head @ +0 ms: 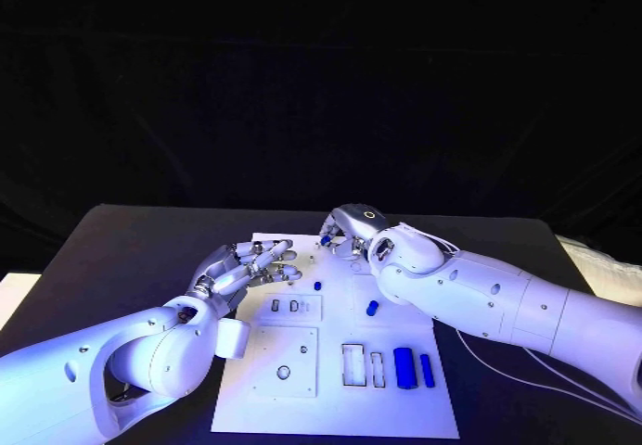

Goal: Assemble the parts on the task board

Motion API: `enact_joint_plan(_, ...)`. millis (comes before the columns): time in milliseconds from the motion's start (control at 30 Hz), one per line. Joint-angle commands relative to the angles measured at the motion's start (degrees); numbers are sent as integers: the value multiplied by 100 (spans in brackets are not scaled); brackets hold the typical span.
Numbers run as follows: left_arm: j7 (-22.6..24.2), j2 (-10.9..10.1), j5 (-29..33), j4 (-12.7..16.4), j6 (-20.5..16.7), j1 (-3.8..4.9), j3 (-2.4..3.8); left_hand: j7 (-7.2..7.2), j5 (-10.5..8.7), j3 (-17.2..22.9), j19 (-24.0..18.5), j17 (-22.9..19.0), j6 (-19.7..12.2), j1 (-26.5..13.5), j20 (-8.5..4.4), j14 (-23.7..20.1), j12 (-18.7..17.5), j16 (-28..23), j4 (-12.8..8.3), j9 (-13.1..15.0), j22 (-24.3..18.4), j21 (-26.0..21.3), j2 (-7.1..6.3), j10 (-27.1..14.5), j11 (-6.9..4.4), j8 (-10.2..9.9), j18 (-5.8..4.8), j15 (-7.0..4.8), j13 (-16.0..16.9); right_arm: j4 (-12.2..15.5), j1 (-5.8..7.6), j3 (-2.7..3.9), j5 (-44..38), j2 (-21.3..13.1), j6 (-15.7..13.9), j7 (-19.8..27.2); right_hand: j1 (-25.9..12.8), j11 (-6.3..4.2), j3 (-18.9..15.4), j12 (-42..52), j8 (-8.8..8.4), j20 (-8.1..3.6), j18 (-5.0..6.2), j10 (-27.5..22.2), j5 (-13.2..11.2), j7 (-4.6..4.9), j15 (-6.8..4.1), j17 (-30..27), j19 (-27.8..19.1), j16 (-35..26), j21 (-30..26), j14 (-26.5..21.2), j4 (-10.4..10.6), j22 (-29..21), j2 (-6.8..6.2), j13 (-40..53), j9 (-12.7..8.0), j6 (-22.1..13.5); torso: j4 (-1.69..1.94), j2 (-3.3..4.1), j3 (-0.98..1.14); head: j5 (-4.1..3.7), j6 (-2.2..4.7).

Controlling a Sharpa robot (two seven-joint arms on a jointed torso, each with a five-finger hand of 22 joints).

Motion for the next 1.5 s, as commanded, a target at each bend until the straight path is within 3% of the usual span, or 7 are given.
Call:
enact_joint_plan(33,15,6,5,24,136,9,6,22,-21,31,48,9,2,19,-9,9,-27,-27,-12,-4,-8,-4,27,0,34,-25,67,6,-5,-87,1,-2,-30,61,-85,-61,-17,-17,13,36,-14,32,-37,-42,19,42,11,14,1,42,44,84,25,10,-53,11,-7,-18,15,12,-8,15,-5)
enact_joint_plan(367,5,-5,5,20,117,12,6,22,-21,31,48,9,2,19,-9,9,-27,-27,-12,-4,-8,-4,27,0,34,-25,67,6,-5,-114,-1,-6,47,148,79,72,-45,-12,7,36,-22,39,-35,-52,23,45,17,15,-10,54,50,81,47,9,-96,11,-6,-25,-2,24,-10,32,-14)
enact_joint_plan(967,-1,-2,5,33,125,14,7,23,-23,48,46,21,2,27,-9,5,-32,-40,-26,-4,-11,-6,23,0,35,-32,66,7,-6,-268,-2,-12,9,307,265,-111,-111,7,-13,27,-49,56,-28,-124,13,61,34,-27,-52,47,43,60,110,-24,-176,6,-14,-87,14,42,-17,37,-21)
enact_joint_plan(1100,-10,-3,5,42,127,15,7,23,-23,49,46,21,2,27,-9,5,-32,-40,-26,-4,-11,-6,23,0,35,-32,66,7,-6,-300,-1,-15,13,333,306,-141,-151,89,-15,19,-72,101,-22,-418,-27,153,102,-82,-96,31,28,33,167,-69,-275,-8,-76,-356,13,42,-19,44,-21)
enact_joint_plan(1233,-12,-4,5,46,121,15,7,24,-24,52,43,23,2,26,-9,-1,-34,-46,-28,-5,-12,-8,21,-1,36,-34,64,9,-7,-313,0,-18,36,337,239,-130,-120,243,-186,34,-65,215,30,-1123,-75,287,227,-422,-283,-178,-135,-69,200,-362,-425,-6,-182,-851,12,47,-16,52,-20)
enact_joint_plan(1367,-13,-11,5,43,120,15,7,24,-25,57,38,26,1,26,-8,-8,-36,-54,-32,-5,-14,-11,18,-4,38,-38,63,12,-7,-201,-1,-19,53,267,86,-100,-3,285,-451,40,-59,264,59,-1500,-79,298,258,-563,-353,-258,-211,-100,225,-495,-445,1,-181,-1062,6,47,-14,50,-8)
enact_joint_plan(1500,-13,-29,5,31,119,16,8,24,-25,57,38,26,1,26,-8,-8,-36,-54,-32,-5,-14,-11,18,-4,38,-38,63,12,-7,169,-2,-9,117,-11,-27,-102,52,276,-530,82,-39,267,58,-1409,-46,298,254,-559,-340,-245,-204,-92,250,-488,-402,16,-167,-1011,0,52,-12,48,7)
